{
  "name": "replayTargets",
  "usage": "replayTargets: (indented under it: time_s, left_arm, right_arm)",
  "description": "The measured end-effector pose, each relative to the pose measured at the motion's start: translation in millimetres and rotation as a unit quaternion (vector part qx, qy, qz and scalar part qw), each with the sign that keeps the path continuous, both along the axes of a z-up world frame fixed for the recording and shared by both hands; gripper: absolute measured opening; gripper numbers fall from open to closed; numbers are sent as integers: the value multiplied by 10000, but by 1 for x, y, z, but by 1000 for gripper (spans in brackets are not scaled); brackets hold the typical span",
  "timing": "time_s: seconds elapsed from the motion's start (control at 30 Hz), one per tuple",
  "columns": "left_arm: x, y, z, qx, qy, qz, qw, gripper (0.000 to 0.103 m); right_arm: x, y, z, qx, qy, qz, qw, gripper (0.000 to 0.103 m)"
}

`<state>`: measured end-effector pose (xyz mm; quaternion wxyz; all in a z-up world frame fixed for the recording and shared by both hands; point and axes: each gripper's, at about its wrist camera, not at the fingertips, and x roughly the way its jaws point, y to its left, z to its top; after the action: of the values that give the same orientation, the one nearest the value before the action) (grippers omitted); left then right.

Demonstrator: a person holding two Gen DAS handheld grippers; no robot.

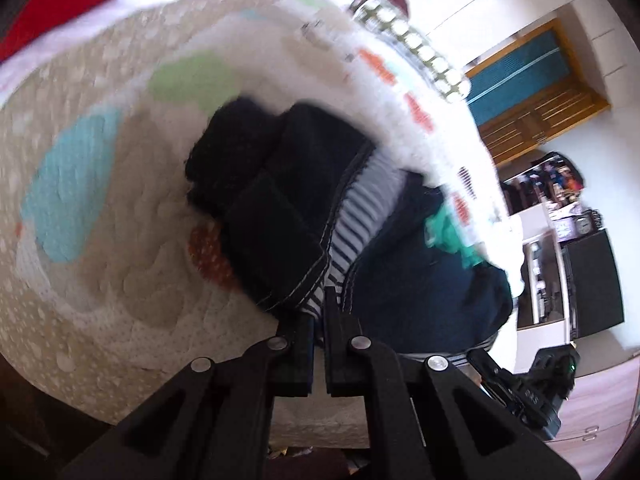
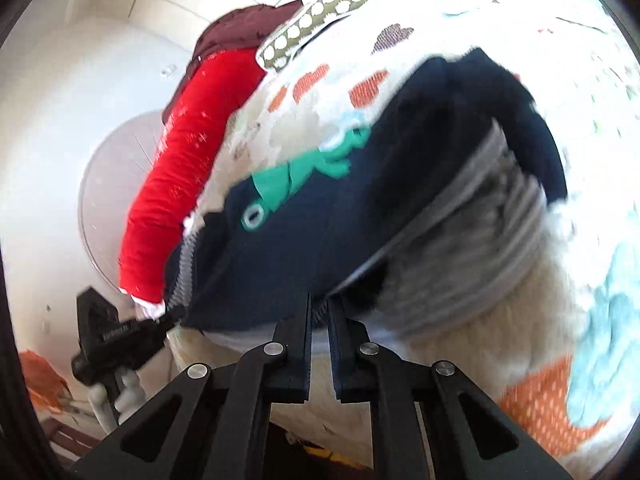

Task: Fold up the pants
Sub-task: 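Press and straighten the folded pants with both grippers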

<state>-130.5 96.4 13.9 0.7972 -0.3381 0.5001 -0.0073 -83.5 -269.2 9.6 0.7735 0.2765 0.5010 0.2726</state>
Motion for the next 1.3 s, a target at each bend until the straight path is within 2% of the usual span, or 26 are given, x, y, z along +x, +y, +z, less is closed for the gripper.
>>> replayTargets:
  time_s: [0.13, 0.2, 0.27, 0.3, 0.33, 0.37, 0.4, 0.57, 0.6, 0.63, 0.7, 0.73, 0.8, 0.87, 0.93, 1.03, 1.1, 1.13, 1.17, 1.23, 1.3]
  left_arm:
    - [-2, 7, -11, -266, 122, 94, 9995, 3]
    - [-3, 10, -7, -335, 62, 84, 9994, 4]
    - [-6, 11, 1, -317, -51, -16, 9995, 4]
    - [-9, 12, 8, -257, -153, -72, 9995, 4]
    - [-12, 13, 11, -224, -215, -108, 9995, 5]
    - [-16, 14, 15, -207, -275, -129, 9993, 6]
    - [-20, 17, 17, -211, -305, -121, 9992, 6]
    - [-38, 38, 26, -222, -343, 219, 9989, 15]
    - [-39, 42, 27, -236, -314, 297, 9988, 15]
    - [-39, 45, 27, -238, -305, 339, 9987, 15]
    - [-39, 46, 34, -199, -381, 356, 9984, 15]
    - [-39, 45, 37, -159, -429, 330, 9984, 15]
    - [-34, 39, 46, -14, -531, 234, 9983, 16]
    - [-27, 31, 50, 41, -609, 122, 9981, 22]
    - [-19, 21, 50, 42, -638, -15, 9980, 22]
    - [-10, 6, 44, -8, -560, -224, 9982, 22]
    - [-6, -2, 41, -8, -503, -340, 9982, 22]
    - [-6, -5, 41, 28, -493, -387, 9980, 22]
    - [-6, -7, 42, 86, -489, -410, 9979, 23]
    - [-7, -7, 42, 163, -483, -384, 9980, 25]
    - [-7, -3, 41, 141, -451, -311, 9984, 25]
  right_arm:
    - [-14, -10, -20, -1, 296, 73, 9995, 8]
    - [-16, -17, -17, -8, 251, 42, 9997, 9]
    - [-15, -27, -7, -129, 82, -91, 9998, 16]
    - [-12, -35, 2, -232, -70, -263, 9994, 32]
    - [-10, -43, 10, -319, -215, -450, 9982, 53]
    - [-8, -51, 17, -378, -346, -626, 9967, 59]
    - [-3, -58, 24, -429, -442, -795, 9949, 61]
    - [34, -58, 25, -1051, -430, -1183, 9865, 60]
    - [42, -57, 19, -1182, -340, -1273, 9842, 53]
    - [48, -57, 15, -1237, -263, -1343, 9828, 34]
    - [52, -63, 9, -1163, -107, -1434, 9827, 16]
    - [50, -67, 11, -970, -117, -1485, 9841, 9]
    - [40, -71, 19, -747, -231, -1492, 9857, 9]
    - [23, -77, 26, -745, -355, -1436, 9862, 9]
    - [11, -79, 27, -779, -369, -1311, 9876, 9]
    - [5, -79, 12, -977, -156, -1172, 9882, 9]
    - [4, -83, -1, -898, 24, -1122, 9896, 10]
    - [2, -87, -3, -774, 49, -1138, 9905, 12]
    - [-1, -92, -2, -680, 30, -1216, 9902, 18]
    - [-3, -100, 5, -586, -79, -1403, 9883, 71]
    - [-1, -106, 11, -440, -255, -1633, 9853, 74]
